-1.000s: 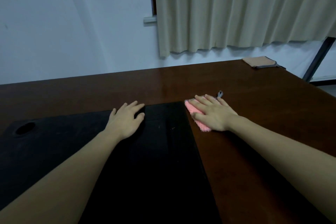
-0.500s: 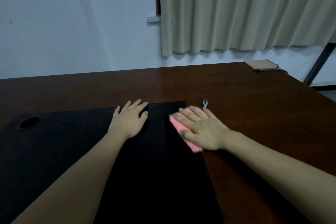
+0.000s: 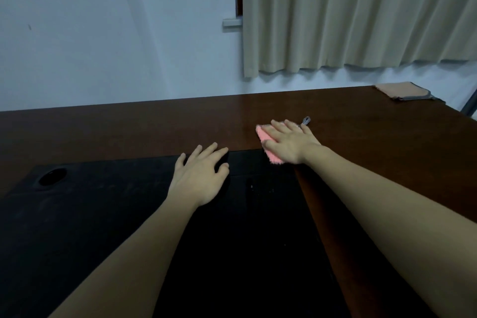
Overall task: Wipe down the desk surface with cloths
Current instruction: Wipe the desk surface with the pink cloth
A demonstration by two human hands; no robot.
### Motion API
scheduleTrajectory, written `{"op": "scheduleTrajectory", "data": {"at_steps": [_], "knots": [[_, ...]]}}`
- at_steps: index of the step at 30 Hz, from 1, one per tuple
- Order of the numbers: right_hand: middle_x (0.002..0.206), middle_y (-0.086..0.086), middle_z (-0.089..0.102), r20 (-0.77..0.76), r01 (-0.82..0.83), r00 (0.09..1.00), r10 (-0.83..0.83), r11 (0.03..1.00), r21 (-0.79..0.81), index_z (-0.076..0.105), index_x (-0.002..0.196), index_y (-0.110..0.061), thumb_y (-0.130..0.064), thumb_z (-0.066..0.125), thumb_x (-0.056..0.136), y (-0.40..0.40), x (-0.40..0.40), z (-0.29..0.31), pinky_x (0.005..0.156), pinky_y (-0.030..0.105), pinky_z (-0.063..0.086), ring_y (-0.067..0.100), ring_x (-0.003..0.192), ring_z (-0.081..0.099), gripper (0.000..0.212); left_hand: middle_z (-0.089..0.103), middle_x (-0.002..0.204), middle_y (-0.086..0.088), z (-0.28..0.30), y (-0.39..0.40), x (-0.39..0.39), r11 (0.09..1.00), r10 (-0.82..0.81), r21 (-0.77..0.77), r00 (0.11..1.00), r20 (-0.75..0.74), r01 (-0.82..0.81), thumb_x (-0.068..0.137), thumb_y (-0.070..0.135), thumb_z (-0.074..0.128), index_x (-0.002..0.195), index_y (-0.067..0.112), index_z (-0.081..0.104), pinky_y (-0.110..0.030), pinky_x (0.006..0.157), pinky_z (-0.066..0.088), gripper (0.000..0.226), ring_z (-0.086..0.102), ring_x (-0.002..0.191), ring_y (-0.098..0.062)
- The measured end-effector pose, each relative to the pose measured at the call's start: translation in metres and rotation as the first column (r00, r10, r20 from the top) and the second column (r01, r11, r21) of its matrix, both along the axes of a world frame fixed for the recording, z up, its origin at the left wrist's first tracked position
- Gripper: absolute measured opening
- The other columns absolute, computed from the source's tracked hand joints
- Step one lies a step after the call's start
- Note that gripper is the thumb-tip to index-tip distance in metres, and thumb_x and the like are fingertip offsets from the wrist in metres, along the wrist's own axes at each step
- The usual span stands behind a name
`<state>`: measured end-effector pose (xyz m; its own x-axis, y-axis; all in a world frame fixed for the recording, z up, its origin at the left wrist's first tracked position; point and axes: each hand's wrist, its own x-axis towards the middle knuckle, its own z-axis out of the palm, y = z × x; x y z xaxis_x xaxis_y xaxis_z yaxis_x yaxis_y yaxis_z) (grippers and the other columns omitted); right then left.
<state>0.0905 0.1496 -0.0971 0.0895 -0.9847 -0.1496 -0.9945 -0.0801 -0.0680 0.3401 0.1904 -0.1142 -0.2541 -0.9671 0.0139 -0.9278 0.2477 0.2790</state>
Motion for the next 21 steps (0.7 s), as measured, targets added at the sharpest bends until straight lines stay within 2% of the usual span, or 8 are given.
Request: {"op": "scheduleTrajectory", "data": {"at_steps": [4, 12, 15, 21], "knots": [[0.171, -0.008, -0.006, -0.019, -0.026, 0.999, 0.026, 1.000, 0.007, -0.002, 0.161, -0.044, -0.059, 0.014, 0.104, 0.011, 0.008, -0.002, 0.124, 0.055, -0.004, 0.022, 0.157, -0.007, 0.061, 0.012, 0.168, 0.015, 0.002, 0.004, 0.000, 1.000, -0.008, 0.005, 1.000, -0.008, 0.008, 0.107, 0.048, 0.029, 0.157, 0.043, 0.026, -0.050, 0.125, 0.001, 0.051, 0.006, 0.156, -0.017], [0.167, -0.015, -0.018, -0.007, -0.313, 0.949, 0.314, 0.948, 0.049, -0.008, 0.159, -0.047, -0.060, 0.017, 0.104, 0.133, 0.032, 0.000, 0.124, 0.048, -0.012, 0.013, 0.154, -0.019, 0.061, 0.021, 0.167, 0.010, 0.009, 0.011, 0.004, 1.000, 0.012, -0.020, 0.991, -0.135, -0.015, 0.106, 0.043, 0.037, 0.157, 0.035, 0.033, -0.046, 0.126, 0.008, 0.052, 0.015, 0.155, -0.017], [0.166, -0.016, -0.018, 0.008, -0.313, 0.950, 0.313, 0.948, 0.063, -0.007, 0.158, -0.049, -0.062, 0.018, 0.104, 0.145, 0.031, 0.004, 0.124, 0.045, -0.013, 0.011, 0.153, -0.020, 0.061, 0.026, 0.166, 0.008, 0.015, 0.014, 0.015, 1.000, 0.009, -0.015, 0.986, -0.169, -0.012, 0.107, 0.040, 0.038, 0.155, 0.031, 0.038, -0.045, 0.125, 0.014, 0.049, 0.018, 0.154, -0.019], [0.168, -0.015, -0.011, 0.008, -0.219, 0.976, 0.219, 0.975, 0.025, -0.004, 0.159, -0.049, -0.064, 0.018, 0.103, 0.090, 0.027, 0.001, 0.125, 0.048, -0.008, 0.015, 0.156, -0.011, 0.062, 0.022, 0.166, 0.011, 0.016, 0.014, 0.057, 1.000, 0.021, -0.018, 0.999, -0.033, -0.022, 0.107, 0.042, 0.036, 0.155, 0.036, 0.035, -0.049, 0.126, 0.009, 0.048, 0.014, 0.155, -0.019]]}}
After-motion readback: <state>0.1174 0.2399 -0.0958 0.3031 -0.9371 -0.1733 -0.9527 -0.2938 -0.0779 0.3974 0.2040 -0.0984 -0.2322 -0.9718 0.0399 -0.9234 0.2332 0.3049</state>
